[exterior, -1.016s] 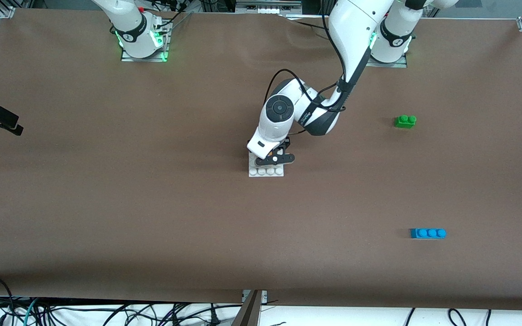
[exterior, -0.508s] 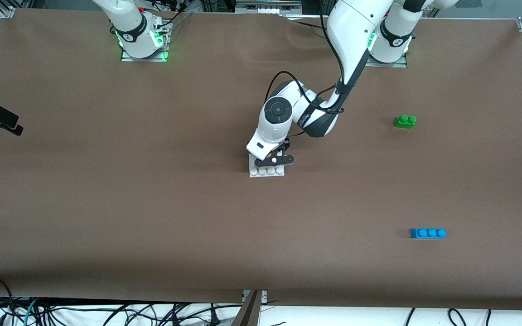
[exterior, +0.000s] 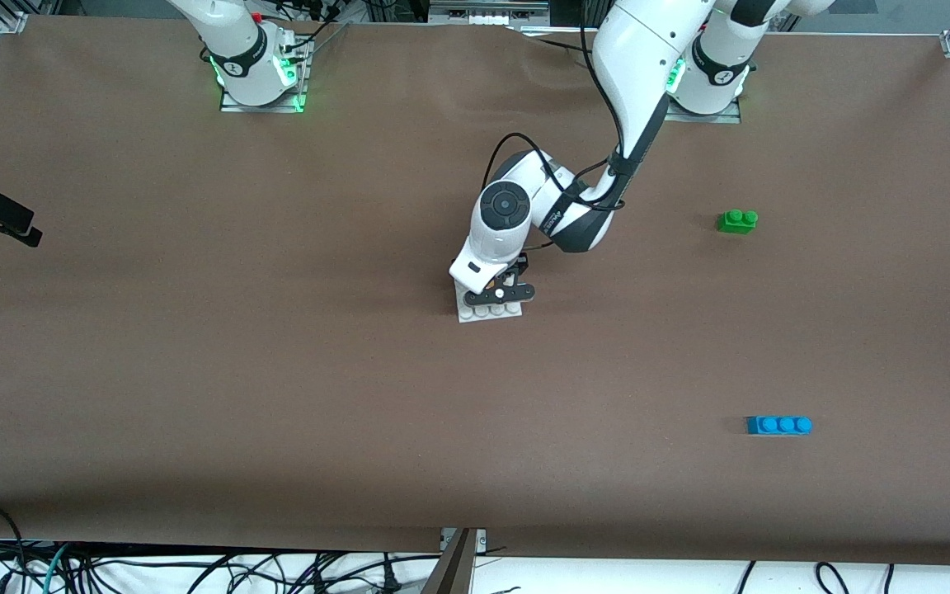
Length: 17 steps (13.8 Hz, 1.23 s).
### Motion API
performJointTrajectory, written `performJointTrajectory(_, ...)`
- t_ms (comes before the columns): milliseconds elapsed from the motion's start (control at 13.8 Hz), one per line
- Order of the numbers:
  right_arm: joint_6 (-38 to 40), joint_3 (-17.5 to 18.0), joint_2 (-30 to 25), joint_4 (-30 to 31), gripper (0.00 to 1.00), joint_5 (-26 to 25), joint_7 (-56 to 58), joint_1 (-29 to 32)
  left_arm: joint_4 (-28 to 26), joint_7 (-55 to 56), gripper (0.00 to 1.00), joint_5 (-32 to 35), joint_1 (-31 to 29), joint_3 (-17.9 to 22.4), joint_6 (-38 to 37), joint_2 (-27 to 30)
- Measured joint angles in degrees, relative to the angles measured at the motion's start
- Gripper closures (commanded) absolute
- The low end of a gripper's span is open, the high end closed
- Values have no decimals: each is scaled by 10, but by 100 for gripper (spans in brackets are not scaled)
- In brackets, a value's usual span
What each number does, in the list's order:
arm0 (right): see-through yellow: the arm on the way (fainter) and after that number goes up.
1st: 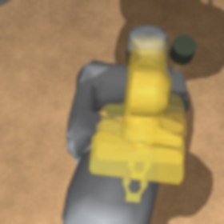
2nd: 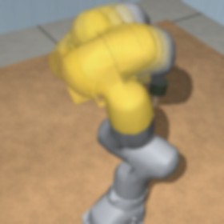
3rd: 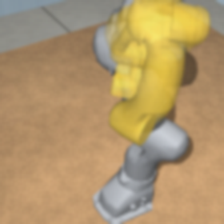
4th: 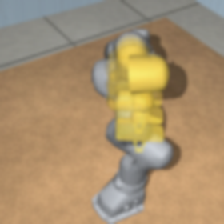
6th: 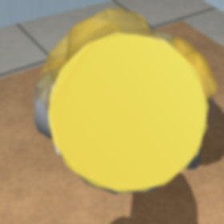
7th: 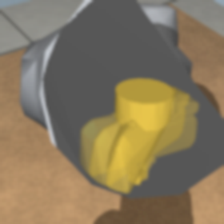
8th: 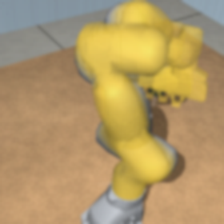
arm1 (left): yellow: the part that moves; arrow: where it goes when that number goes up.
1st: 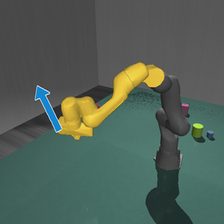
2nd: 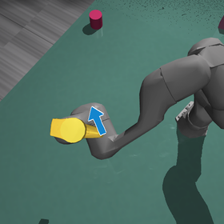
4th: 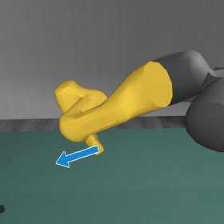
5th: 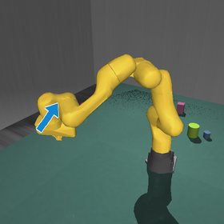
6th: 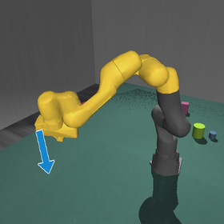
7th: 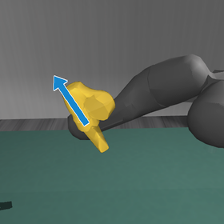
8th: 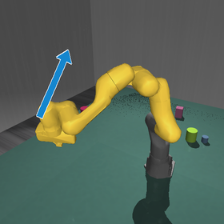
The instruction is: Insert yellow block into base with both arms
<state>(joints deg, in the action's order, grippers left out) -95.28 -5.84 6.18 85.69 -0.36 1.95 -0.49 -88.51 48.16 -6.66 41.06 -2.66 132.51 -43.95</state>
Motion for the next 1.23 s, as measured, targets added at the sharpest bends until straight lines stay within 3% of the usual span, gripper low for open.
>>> performJointTrajectory(218,0,0,0,0,0,0,0,0,10,1,0,0,-9,5,-4,11)
performJointTrajectory(508,0,0,0,0,0,0,0,0,19,1,0,0,-29,6,-96,86)
performJointTrajectory(653,0,0,0,0,0,0,0,0,9,-25,0,0,-68,8,-146,147)
performJointTrajectory(871,0,0,1,0,0,0,0,1,-67,-151,0,0,-163,10,-176,272)
performJointTrajectory(1016,0,0,2,0,0,0,0,1,-116,-235,0,0,-231,11,-234,357)
performJointTrajectory(1233,0,0,2,0,0,0,0,1,-142,-323,0,11,-291,24,-319,446)
